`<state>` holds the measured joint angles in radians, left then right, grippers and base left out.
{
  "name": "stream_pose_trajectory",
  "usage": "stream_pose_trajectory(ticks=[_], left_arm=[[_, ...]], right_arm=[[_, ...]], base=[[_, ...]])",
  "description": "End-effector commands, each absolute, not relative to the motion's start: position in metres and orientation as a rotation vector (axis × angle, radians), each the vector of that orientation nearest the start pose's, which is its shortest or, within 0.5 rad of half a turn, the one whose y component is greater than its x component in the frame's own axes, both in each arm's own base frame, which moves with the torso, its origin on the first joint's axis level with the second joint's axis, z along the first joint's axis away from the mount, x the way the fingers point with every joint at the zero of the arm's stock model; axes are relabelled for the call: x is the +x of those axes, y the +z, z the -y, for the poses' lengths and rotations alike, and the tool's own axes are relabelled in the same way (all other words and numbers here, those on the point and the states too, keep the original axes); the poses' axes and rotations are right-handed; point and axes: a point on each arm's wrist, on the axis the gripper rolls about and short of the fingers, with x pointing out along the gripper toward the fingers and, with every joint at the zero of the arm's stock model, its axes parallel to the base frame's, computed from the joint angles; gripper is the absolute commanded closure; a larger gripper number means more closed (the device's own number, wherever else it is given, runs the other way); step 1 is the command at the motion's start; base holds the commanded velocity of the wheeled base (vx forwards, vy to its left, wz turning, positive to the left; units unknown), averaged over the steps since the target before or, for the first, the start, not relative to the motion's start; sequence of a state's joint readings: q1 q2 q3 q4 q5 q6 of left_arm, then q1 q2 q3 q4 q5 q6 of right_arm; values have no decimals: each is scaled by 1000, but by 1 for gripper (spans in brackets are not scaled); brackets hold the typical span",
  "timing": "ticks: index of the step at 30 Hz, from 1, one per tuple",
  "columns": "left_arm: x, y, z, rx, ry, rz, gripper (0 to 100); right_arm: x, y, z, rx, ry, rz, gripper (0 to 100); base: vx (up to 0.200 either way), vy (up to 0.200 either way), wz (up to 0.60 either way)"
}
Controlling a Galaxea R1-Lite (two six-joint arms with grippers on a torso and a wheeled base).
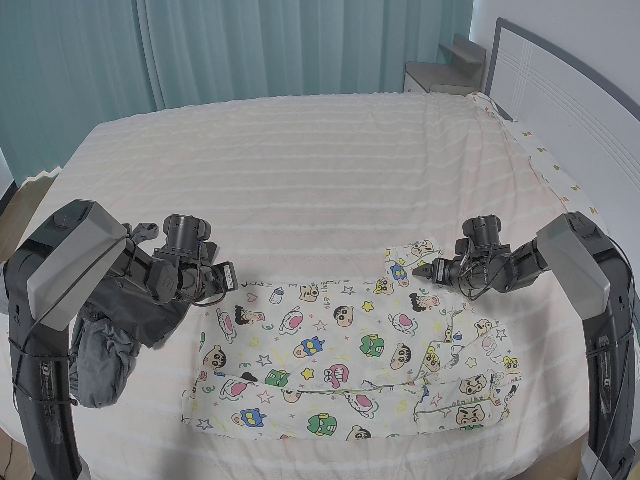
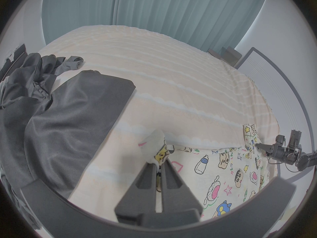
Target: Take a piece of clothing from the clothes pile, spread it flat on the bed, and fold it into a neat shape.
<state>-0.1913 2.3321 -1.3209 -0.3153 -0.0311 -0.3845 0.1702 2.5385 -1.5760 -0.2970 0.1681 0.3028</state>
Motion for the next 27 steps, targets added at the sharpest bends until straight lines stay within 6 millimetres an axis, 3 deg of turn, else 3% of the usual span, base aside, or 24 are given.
stream_pose_trajectory(ticks=[1, 3, 4, 10, 15, 23, 27], left_arm=[[434, 47, 84, -314, -79, -718, 100], [434, 47, 84, -314, -77, -717, 100], [434, 46, 84, -314, -77, -720, 100], [431, 45, 83, -308, -66, -760, 100], [430, 49, 83, -308, -66, -756, 100], [428, 58, 81, -299, -34, -729, 100], [427, 61, 80, -300, -33, -724, 100]], right_arm=[[485, -3, -96, 281, 239, -720, 0], [487, -2, -98, 282, 242, -712, 0], [487, -2, -98, 287, 241, -709, 100], [488, 3, -84, 296, 211, -692, 100], [477, 14, -71, 303, 190, -699, 100], [463, 34, -62, 312, 193, -617, 100], [460, 33, -61, 309, 197, -592, 100]], base=[[0, 0, 0], [0, 0, 0], [0, 0, 0], [0, 0, 0], [0, 0, 0], [0, 0, 0], [0, 0, 0]])
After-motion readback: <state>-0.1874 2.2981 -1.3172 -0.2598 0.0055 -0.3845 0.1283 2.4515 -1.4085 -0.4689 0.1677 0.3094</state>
